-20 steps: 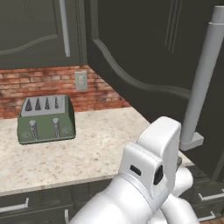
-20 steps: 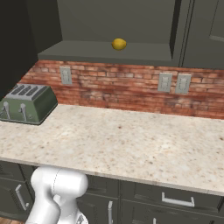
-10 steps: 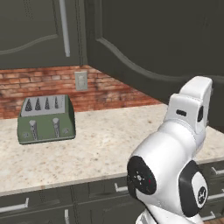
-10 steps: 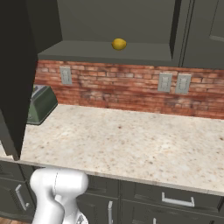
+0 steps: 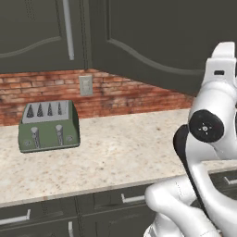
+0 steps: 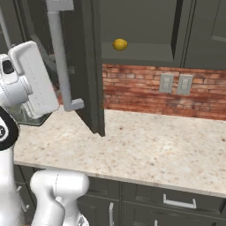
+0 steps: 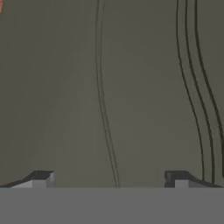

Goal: Pick the lemon from the counter and place it in the cabinet. Then close the cabinet.

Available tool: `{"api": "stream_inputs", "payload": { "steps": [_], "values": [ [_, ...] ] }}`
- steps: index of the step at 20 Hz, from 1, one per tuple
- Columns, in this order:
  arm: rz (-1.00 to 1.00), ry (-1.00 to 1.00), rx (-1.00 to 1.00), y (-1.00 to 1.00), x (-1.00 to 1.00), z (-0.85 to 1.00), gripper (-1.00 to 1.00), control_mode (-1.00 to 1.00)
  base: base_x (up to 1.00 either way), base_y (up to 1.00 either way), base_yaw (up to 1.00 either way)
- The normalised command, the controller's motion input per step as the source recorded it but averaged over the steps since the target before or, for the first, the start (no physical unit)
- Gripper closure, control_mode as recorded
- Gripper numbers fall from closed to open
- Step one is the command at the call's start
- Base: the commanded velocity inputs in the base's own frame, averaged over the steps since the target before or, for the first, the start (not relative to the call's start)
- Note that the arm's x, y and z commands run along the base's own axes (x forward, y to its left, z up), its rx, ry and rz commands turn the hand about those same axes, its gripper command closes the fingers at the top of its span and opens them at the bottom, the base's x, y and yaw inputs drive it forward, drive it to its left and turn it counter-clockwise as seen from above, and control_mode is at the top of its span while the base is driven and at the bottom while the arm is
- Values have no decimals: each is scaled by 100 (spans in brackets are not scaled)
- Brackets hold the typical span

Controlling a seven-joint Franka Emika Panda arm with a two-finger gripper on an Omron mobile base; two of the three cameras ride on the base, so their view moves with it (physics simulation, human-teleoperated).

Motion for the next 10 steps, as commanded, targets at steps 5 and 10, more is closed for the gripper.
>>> {"api": "stream_inputs", "payload": {
  "steps": [5, 10],
  "values": [
    [23, 0, -6, -48, 99, 81, -100, -100, 0, 0, 0],
    [28, 16, -2, -54, 100, 44, -100, -100, 0, 0, 0]
  ]
}}
